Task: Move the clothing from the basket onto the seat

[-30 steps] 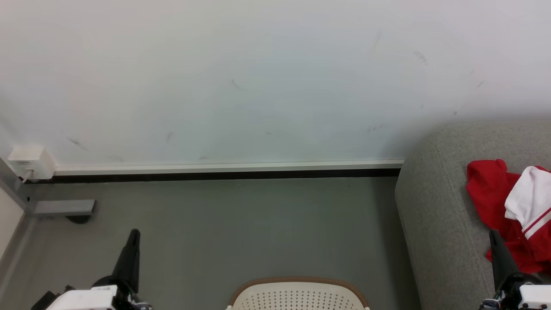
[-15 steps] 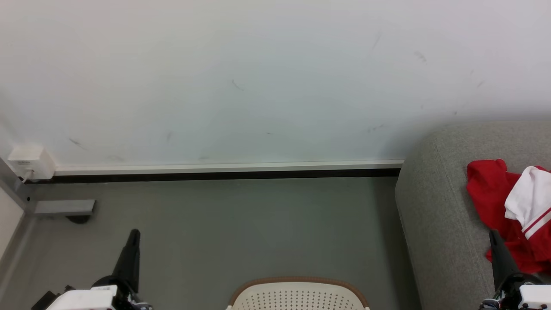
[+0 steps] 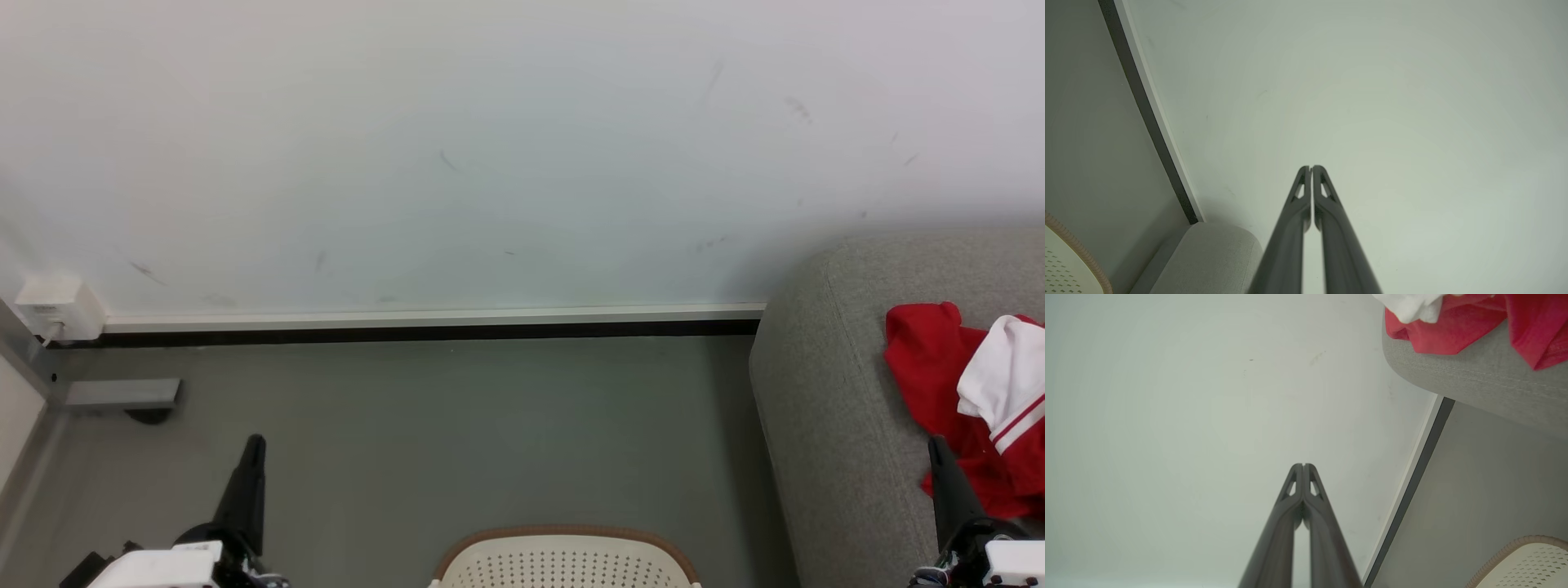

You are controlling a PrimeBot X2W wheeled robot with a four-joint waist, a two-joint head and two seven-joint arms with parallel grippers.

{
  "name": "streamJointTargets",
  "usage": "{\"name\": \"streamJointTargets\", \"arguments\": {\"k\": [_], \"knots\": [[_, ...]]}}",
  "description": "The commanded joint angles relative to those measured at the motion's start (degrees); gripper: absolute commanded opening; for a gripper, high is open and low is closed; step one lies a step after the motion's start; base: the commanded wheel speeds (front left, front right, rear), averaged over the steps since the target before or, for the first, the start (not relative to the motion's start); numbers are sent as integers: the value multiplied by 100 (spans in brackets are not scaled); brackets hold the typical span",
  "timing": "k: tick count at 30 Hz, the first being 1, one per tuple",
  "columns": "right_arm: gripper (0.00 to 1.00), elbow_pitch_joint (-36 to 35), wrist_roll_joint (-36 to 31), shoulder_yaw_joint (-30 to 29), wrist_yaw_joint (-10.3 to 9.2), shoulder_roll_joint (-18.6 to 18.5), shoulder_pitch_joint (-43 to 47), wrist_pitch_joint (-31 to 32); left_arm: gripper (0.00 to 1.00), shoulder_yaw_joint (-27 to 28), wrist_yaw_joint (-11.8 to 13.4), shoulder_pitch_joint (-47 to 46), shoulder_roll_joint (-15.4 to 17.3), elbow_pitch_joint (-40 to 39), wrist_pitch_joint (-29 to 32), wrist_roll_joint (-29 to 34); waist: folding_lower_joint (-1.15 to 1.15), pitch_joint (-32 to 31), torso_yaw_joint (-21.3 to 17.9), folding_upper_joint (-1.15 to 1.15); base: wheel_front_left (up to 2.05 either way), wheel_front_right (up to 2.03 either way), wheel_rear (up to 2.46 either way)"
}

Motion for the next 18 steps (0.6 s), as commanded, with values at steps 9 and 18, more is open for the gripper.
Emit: {"name": "streamJointTargets", "arguments": {"k": [9, 18], "knots": [[0, -29, 3, -25, -12, 0, -66, 23, 0, 1, -28, -44, 38, -5, 22, -81, 0, 0, 0, 0, 0, 0, 0], [0, -29, 4, -23, -12, 0, -66, 22, 0, 1, -28, -44, 38, -4, 22, -82, 0, 0, 0, 0, 0, 0, 0]]}}
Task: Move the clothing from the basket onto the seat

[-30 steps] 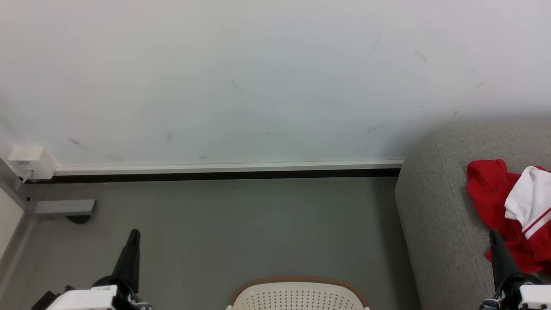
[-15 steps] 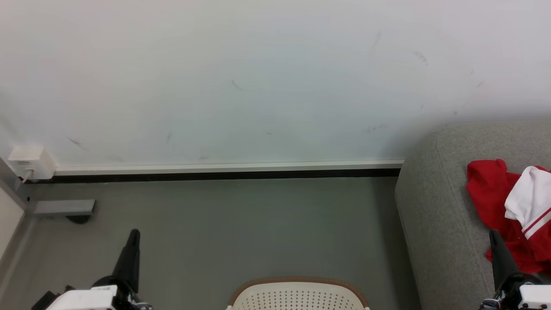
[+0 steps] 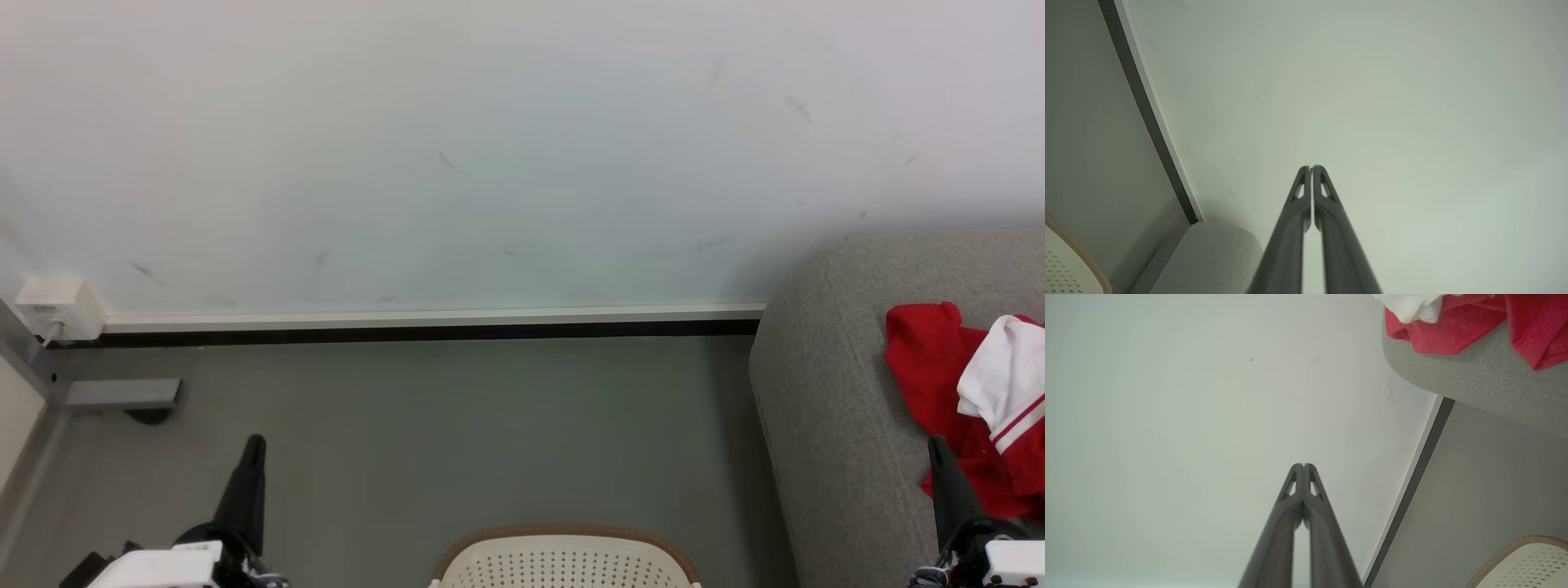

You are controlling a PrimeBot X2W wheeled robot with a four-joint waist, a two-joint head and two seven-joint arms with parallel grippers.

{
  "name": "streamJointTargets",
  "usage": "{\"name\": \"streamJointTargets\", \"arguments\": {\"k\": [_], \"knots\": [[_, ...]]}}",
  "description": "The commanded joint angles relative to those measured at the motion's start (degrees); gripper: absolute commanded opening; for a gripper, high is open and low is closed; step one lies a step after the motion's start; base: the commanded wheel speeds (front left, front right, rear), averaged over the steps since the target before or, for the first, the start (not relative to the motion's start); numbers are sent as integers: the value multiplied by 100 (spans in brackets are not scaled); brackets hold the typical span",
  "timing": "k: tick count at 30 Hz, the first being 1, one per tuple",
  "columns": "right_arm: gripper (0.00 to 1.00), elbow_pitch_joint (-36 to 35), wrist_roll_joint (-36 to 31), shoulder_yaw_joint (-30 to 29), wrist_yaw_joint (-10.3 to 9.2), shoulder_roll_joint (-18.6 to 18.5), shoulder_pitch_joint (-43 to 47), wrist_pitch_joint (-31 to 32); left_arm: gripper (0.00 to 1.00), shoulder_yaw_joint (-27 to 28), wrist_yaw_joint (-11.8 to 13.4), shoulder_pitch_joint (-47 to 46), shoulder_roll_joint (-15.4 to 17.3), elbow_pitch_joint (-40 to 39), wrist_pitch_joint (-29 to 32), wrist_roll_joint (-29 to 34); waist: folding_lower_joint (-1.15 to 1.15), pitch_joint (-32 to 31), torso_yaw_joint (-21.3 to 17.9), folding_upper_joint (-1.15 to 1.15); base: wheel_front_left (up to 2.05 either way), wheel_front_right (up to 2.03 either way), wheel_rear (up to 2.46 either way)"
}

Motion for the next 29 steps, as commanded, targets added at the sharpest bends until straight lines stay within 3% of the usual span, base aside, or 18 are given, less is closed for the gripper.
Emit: {"name": "streamJointTargets", "arguments": {"k": [1, 29], "knots": [[0, -28, 4, -23, -12, 0, -66, 22, 0, 3, -28, -44, 38, -3, 22, -82, 0, 0, 0, 0, 0, 0, 0], [0, -28, 8, -19, -12, 0, -65, 18, 0, 3, -28, -43, 39, -4, 22, -82, 0, 0, 0, 0, 0, 0, 0]]}}
